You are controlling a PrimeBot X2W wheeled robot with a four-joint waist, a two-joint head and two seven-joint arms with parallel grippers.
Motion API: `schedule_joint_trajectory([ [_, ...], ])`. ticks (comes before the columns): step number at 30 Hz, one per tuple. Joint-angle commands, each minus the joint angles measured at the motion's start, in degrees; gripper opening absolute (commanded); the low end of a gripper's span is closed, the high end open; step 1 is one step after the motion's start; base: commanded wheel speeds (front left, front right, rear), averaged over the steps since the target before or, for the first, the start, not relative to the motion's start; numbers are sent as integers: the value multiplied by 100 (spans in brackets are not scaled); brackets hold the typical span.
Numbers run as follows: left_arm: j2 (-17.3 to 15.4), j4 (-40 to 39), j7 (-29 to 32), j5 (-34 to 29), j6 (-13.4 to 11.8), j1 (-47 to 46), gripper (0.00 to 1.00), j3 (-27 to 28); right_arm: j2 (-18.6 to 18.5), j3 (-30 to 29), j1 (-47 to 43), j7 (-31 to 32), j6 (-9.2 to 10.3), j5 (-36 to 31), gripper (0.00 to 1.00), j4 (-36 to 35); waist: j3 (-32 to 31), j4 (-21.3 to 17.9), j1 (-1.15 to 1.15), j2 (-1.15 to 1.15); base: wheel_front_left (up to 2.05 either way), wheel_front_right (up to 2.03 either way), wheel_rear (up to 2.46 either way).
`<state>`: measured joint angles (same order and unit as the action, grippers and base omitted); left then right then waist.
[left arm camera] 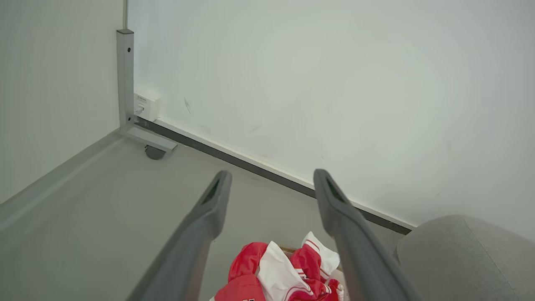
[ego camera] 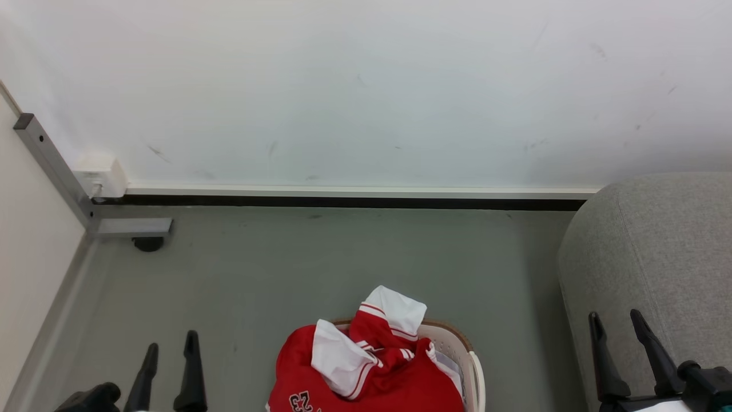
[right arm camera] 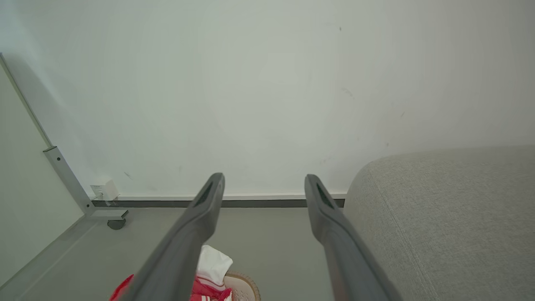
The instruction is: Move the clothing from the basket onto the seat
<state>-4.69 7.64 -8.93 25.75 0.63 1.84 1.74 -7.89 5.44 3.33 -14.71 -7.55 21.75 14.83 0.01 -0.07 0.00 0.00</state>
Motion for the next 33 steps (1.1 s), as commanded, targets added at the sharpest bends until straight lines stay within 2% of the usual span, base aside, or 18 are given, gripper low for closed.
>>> schedule_joint_trajectory([
  [1, -81, -34, -62, -175, 2, 43, 100, 4, -6, -55, -18, -32, 7, -216, 100, -11, 0, -4, 0, 0, 0, 0, 0],
  [22, -151, 86, -343, -1267, 36, 203, 100, -2, 244, -397, -40, -38, 9, -1327, 100, 219, 34, -122, 0, 0, 0, 0, 0],
  [33, -256, 164, -458, -1772, 176, 69, 100, -10, 351, -356, 149, -41, 10, -1730, 100, 150, 349, -499, 0, 0, 0, 0, 0],
])
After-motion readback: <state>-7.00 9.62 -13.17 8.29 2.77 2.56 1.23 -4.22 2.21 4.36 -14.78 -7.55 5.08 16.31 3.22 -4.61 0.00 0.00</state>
